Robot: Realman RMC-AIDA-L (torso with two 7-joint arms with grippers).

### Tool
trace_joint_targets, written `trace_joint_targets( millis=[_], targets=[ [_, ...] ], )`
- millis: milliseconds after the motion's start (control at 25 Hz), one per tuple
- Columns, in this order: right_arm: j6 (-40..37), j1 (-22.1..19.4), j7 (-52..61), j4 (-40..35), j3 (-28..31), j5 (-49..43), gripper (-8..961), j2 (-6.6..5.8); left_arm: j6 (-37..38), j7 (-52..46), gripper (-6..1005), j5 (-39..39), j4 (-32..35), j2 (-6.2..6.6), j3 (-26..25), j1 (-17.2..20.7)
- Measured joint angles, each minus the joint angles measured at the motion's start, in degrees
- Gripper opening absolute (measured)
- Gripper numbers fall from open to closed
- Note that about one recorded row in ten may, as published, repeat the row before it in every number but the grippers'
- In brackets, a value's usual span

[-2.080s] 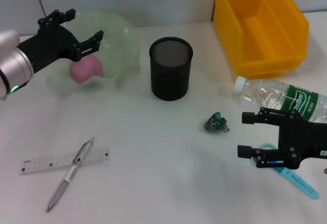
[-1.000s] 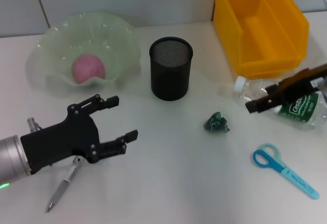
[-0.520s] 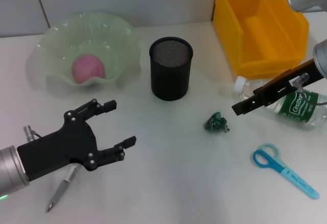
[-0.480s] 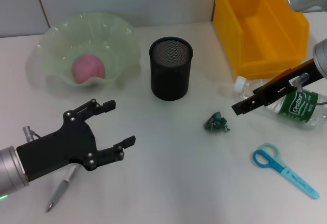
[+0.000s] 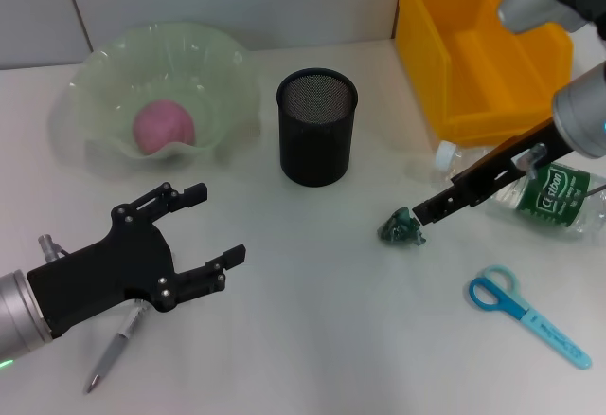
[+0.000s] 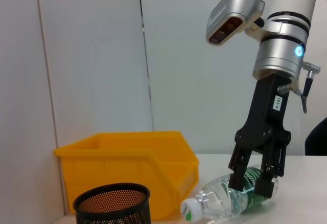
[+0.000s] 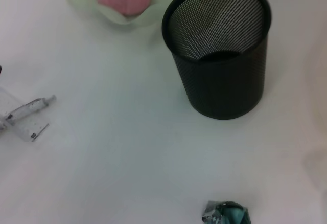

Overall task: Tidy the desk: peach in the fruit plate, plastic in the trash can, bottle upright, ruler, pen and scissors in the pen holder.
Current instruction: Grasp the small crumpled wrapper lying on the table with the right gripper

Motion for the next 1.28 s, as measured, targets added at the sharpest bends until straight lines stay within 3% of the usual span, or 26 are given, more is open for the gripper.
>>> trace_joint_targets(
  millis=[880, 1280],
  targets=[
    [12.38, 9.07, 1.97, 18.35, -7.5, -2.91, 773, 0.13, -1.09, 0.88, 826, 0.4, -0.12, -0.13, 0.04, 0.06],
    [13.22, 11.01, 3.09, 21.24, -9.77, -3.61, 764, 0.14, -0.99, 2.2, 825, 0.42, -0.42, -0.2, -0.04, 0.42]
  ],
)
